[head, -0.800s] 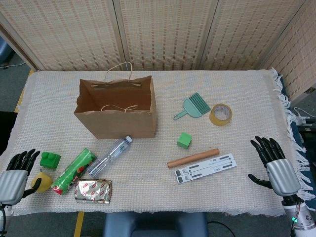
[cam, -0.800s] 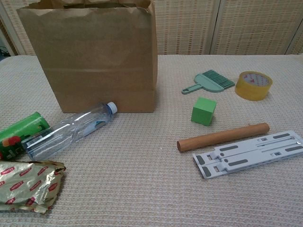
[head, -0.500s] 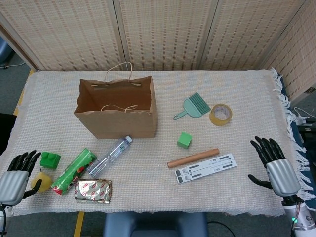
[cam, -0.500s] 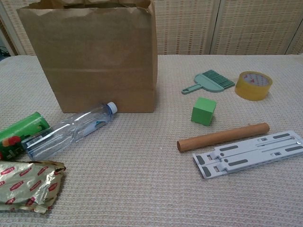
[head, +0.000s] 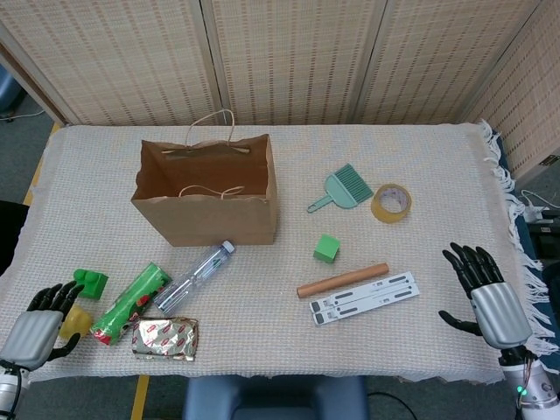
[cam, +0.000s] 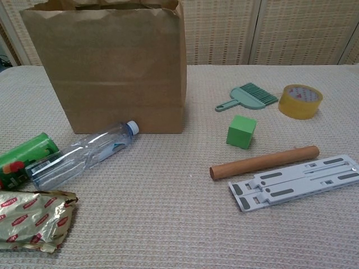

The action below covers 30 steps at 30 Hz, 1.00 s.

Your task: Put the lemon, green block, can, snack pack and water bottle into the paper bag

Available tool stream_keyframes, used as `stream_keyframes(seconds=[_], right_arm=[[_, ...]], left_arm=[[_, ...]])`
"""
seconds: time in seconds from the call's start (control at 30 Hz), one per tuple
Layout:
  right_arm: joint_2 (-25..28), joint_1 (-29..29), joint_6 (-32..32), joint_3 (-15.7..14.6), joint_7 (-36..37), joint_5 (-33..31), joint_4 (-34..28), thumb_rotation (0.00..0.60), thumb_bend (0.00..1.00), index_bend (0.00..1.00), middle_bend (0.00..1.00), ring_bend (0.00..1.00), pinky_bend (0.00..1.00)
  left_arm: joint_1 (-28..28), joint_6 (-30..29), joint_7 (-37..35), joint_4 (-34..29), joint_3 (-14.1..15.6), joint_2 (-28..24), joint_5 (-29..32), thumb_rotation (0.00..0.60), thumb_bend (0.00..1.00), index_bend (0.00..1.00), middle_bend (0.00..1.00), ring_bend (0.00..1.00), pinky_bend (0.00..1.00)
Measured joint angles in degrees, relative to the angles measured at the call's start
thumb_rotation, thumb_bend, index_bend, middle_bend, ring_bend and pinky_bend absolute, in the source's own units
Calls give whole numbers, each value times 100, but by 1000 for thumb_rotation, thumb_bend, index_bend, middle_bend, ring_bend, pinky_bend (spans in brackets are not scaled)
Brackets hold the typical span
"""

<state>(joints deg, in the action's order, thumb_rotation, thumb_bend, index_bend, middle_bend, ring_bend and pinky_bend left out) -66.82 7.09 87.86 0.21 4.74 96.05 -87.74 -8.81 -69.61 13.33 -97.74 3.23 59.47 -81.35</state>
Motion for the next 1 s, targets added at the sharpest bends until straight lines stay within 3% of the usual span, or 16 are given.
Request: stream_keyframes(seconds=[0.23, 0.57, 1.0], right_arm=[[26, 1, -43, 0, 16, -41, -42, 600, 0, 0, 0, 0, 0], [67, -2, -83, -2, 33, -83, -104, 600, 0, 0, 0, 0, 0], [90, -2, -115, -1, 86, -109, -137, 600, 0, 0, 0, 0, 0]], left_arm=[[-326, 964, 545, -129, 173, -71, 537, 600, 348, 0, 0, 0, 71], [-633, 1201, 772, 216, 20, 172, 957, 600, 349, 0, 0, 0, 71], [-853, 1606, 1248, 441, 99, 145, 1733, 600, 353, 0, 0, 0, 99]])
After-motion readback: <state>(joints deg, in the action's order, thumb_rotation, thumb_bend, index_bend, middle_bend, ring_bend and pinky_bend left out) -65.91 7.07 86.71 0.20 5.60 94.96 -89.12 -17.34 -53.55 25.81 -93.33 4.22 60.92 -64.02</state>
